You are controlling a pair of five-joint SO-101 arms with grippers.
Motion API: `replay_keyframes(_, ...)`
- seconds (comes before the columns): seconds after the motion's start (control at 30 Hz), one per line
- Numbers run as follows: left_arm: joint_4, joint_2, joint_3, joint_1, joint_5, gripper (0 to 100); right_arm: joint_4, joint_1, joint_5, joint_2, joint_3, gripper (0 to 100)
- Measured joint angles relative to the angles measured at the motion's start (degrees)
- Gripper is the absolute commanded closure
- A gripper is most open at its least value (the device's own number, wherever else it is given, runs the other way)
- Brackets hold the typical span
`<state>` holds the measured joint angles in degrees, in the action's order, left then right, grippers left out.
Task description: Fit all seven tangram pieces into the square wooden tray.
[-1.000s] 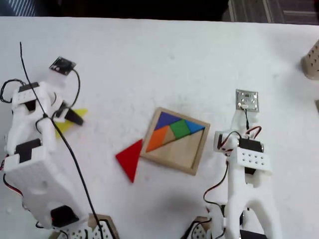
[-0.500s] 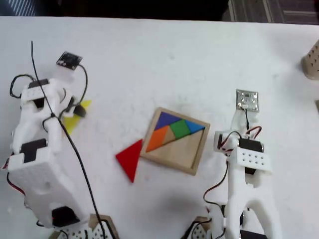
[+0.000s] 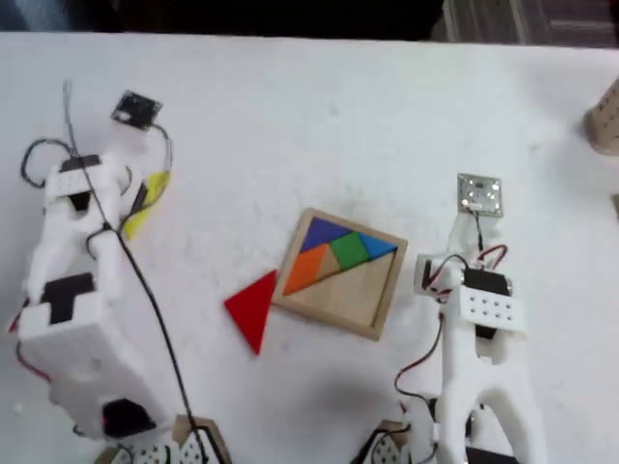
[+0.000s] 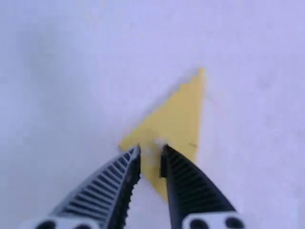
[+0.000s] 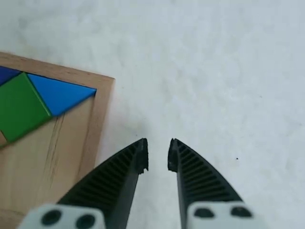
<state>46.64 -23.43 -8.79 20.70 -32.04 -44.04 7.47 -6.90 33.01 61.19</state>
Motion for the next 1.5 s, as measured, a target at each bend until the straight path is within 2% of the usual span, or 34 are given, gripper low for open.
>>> replay_keyframes(0.2,0.6,7.1,-8.1,0.0,7.6,86,0.0,-0.2,0.0,0.0,0.0,91.8)
replay_keyframes(0.33,0.5,10.4,-9.2,-0.5,8.2,66,0.0,-0.1,0.0,0.0,0.0,91.8)
replay_keyframes(0.4,0.5,10.9,-9.2,-0.5,8.2,60,0.0,-0.2,0.0,0.0,0.0,91.8)
replay_keyframes(0.5,0.5,11.1,-9.2,-0.5,7.9,64,0.0,-0.2,0.0,0.0,0.0,91.8)
replay_keyframes(0.63,0.5,10.7,-8.4,-0.5,3.3,67,0.0,-0.1,0.0,0.0,0.0,91.8)
replay_keyframes(0.8,0.6,2.5,1.4,0.1,2.3,66,0.0,0.0,0.0,0.0,0.0,91.8)
replay_keyframes(0.93,4.2,-6.7,11.5,1.6,-1.5,60,0.0,-0.2,0.0,0.0,0.0,91.8)
replay_keyframes(1.13,7.9,-15.3,21.6,2.2,-2.8,60,0.0,-0.1,0.0,0.0,0.0,91.8)
replay_keyframes(1.5,7.9,-17.1,23.4,3.2,-2.9,60,0.0,-0.1,0.0,0.0,0.0,91.8)
